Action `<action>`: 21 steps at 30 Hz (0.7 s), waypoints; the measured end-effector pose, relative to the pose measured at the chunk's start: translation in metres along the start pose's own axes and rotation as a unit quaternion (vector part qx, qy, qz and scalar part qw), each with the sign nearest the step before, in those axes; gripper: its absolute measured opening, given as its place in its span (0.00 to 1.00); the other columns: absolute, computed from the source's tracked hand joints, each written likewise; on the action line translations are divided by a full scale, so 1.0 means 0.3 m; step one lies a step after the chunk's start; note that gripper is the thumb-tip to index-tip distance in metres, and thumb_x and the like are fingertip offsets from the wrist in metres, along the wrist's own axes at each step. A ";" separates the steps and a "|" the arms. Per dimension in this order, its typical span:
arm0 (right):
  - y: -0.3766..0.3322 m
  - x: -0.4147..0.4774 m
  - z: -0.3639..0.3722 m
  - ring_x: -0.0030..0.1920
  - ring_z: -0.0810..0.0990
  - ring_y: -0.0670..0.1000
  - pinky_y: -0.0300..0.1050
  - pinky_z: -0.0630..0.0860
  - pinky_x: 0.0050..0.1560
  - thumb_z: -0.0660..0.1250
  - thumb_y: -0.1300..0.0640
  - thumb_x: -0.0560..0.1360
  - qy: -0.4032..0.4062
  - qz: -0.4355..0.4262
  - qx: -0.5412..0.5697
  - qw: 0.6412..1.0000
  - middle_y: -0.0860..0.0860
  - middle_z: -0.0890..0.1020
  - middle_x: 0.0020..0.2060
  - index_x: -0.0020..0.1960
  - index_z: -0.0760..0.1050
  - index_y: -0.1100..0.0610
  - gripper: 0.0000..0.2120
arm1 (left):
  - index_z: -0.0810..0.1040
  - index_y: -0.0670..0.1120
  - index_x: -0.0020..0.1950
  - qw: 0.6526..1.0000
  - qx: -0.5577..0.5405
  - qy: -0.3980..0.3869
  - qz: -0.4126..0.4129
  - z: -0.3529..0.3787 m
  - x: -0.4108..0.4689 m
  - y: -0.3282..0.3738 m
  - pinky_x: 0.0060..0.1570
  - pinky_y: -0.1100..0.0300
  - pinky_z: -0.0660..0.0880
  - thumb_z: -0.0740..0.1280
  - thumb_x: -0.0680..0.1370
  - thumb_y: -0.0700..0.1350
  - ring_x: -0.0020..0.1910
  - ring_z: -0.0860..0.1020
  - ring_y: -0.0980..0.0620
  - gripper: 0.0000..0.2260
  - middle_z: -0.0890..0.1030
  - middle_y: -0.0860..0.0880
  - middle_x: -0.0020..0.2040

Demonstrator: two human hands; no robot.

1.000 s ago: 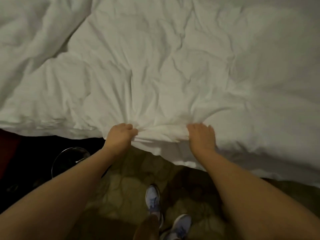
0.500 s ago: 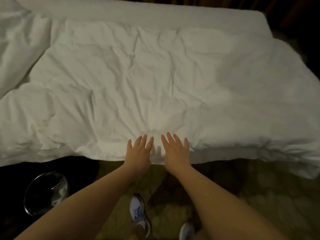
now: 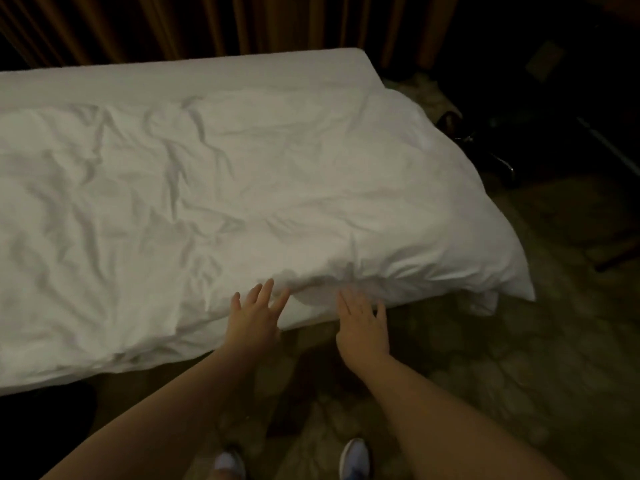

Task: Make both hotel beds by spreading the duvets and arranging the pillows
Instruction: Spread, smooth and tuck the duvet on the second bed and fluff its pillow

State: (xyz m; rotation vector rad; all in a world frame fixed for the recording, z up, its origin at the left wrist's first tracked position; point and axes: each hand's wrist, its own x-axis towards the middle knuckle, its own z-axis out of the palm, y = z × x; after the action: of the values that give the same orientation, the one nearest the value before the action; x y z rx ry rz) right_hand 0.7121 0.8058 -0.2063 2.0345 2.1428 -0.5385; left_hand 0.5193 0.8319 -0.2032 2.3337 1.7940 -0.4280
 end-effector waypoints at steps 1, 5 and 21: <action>0.050 0.018 0.006 0.77 0.43 0.52 0.60 0.44 0.75 0.52 0.58 0.80 0.021 0.004 0.015 1.000 0.48 0.41 0.78 0.78 0.38 0.52 0.32 | 0.42 0.56 0.77 1.000 0.001 0.012 0.004 0.005 0.023 0.037 0.71 0.41 0.51 0.63 0.77 0.51 0.77 0.49 0.46 0.36 0.47 0.46 0.78; 0.141 0.100 0.100 0.77 0.43 0.54 0.63 0.46 0.74 0.52 0.57 0.81 0.060 0.006 0.028 0.998 0.48 0.40 0.78 0.77 0.35 0.52 0.33 | 0.37 0.58 0.76 0.999 0.043 0.024 -0.009 0.108 0.115 0.078 0.69 0.38 0.53 0.63 0.77 0.55 0.77 0.50 0.44 0.39 0.45 0.46 0.78; 0.418 0.732 0.349 0.49 0.83 0.57 0.58 0.77 0.51 0.53 0.59 0.69 0.373 -0.137 -0.099 0.912 0.56 0.83 0.52 0.61 0.79 0.59 0.25 | 0.62 0.50 0.70 0.930 0.141 0.340 0.009 0.404 0.617 -0.070 0.44 0.35 0.74 0.77 0.61 0.50 0.52 0.76 0.37 0.40 0.75 0.38 0.59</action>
State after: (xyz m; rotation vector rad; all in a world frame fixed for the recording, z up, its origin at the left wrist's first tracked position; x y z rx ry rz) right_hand 0.8037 0.9780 -0.3983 2.0306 2.7553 0.5248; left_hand 0.5279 0.9701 -0.3770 2.9515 2.0835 0.1797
